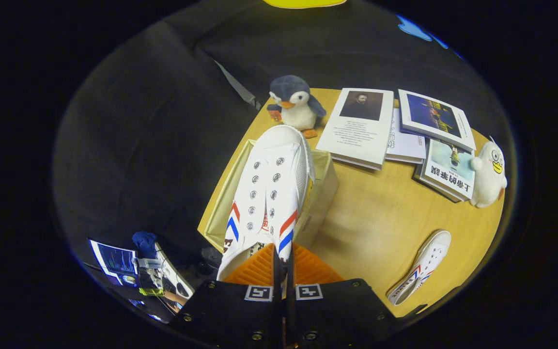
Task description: Open the storage box then place both shoes into the box .Put the left shoe in first, then the right shoe, with the right side of both shoes facing outward in a uniform manner.
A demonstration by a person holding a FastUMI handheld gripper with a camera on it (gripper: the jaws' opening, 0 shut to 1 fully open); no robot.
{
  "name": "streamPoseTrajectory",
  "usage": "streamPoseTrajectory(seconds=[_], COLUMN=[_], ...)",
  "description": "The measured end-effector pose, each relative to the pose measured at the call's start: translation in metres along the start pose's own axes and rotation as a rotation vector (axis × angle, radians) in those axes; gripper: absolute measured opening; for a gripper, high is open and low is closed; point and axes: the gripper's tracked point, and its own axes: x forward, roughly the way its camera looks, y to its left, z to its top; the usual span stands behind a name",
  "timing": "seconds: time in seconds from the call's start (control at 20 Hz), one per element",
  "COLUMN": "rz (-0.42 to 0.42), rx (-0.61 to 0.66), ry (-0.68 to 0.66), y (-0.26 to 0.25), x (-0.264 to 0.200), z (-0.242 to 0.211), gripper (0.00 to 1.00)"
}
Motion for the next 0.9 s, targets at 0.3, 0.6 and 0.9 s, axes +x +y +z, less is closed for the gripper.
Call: streamPoseTrajectory(seconds=[0.3, 0.6, 0.9], rz=[0.004, -0.066, -0.026], rx=[-0.063, -0.110, -0.050], ry=[0.057, 0.115, 0.083], y=[0.029, 0.030, 0.044], x=[0.038, 0.074, 0.086], z=[0.007, 0.006, 0.019], gripper=[0.03, 0.03, 0.17])
